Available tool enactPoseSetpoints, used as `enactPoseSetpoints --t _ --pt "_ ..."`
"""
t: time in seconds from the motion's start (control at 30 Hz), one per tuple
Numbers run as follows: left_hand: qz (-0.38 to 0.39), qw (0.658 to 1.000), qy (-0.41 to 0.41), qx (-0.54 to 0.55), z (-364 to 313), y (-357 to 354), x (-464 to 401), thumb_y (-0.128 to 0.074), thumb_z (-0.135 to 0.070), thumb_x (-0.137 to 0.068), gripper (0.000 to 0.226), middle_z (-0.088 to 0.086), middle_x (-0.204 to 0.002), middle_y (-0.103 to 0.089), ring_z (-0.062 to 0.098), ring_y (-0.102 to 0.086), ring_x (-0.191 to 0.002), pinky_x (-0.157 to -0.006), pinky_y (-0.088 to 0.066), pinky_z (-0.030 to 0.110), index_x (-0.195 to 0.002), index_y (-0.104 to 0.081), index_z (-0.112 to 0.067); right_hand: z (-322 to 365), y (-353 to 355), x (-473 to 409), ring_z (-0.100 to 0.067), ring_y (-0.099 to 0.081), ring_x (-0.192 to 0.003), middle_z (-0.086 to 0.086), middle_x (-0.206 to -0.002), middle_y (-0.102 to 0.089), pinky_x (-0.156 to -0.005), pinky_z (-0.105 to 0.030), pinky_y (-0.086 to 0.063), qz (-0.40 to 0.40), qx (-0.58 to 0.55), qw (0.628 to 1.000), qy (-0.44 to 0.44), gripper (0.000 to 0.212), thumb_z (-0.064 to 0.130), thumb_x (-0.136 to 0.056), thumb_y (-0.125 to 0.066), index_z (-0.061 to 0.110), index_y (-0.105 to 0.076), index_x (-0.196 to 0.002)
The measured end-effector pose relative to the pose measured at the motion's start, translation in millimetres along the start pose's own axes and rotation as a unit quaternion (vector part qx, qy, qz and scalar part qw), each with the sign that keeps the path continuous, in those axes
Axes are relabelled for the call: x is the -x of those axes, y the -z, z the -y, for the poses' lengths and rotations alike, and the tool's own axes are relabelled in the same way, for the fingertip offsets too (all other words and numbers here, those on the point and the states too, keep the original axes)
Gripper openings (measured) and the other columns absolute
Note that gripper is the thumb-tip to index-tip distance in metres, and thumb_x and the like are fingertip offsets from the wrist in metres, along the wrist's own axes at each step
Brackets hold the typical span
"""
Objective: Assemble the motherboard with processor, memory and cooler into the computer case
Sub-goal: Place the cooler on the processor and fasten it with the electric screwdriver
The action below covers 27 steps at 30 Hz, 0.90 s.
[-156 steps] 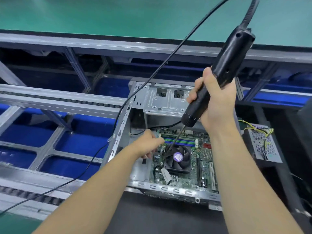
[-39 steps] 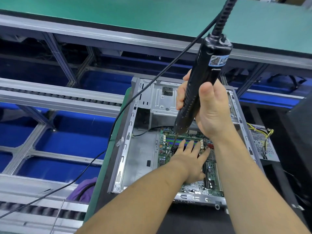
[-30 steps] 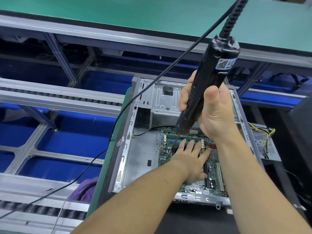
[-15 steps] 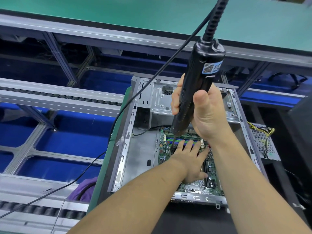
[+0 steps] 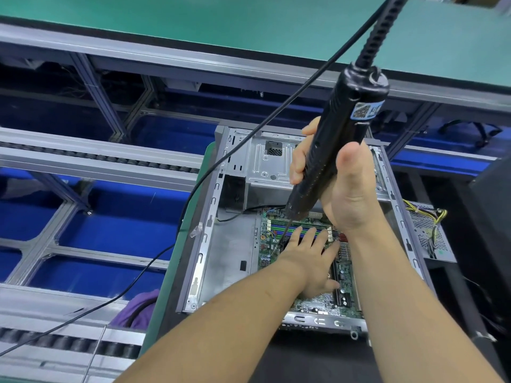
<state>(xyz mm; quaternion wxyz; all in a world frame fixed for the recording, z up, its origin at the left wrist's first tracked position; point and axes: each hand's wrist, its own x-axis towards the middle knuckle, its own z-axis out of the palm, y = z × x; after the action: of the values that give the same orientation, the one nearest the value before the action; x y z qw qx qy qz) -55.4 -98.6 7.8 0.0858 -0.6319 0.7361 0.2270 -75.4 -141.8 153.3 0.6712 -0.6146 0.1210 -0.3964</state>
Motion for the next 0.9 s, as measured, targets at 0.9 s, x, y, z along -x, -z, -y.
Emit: enactPoseSetpoints --t 0.9 --pt "0.016 0.999 0.047 0.021 24.5 4.4 11.4 -0.032 -0.085 -0.083 0.108 0.004 -0.166 0.011 0.025 0.010 -0.152 -0.122 0.006 0.051 -0.158 0.006 -0.017 36.8 67.2 33.0 -0.025 -0.049 -0.053 -0.010 -0.066 -0.055 -0.054 -0.031 -0.043 -0.174 -0.007 0.982 0.077 0.071 0.073 -0.078 -0.067 0.006 -0.053 -0.098"
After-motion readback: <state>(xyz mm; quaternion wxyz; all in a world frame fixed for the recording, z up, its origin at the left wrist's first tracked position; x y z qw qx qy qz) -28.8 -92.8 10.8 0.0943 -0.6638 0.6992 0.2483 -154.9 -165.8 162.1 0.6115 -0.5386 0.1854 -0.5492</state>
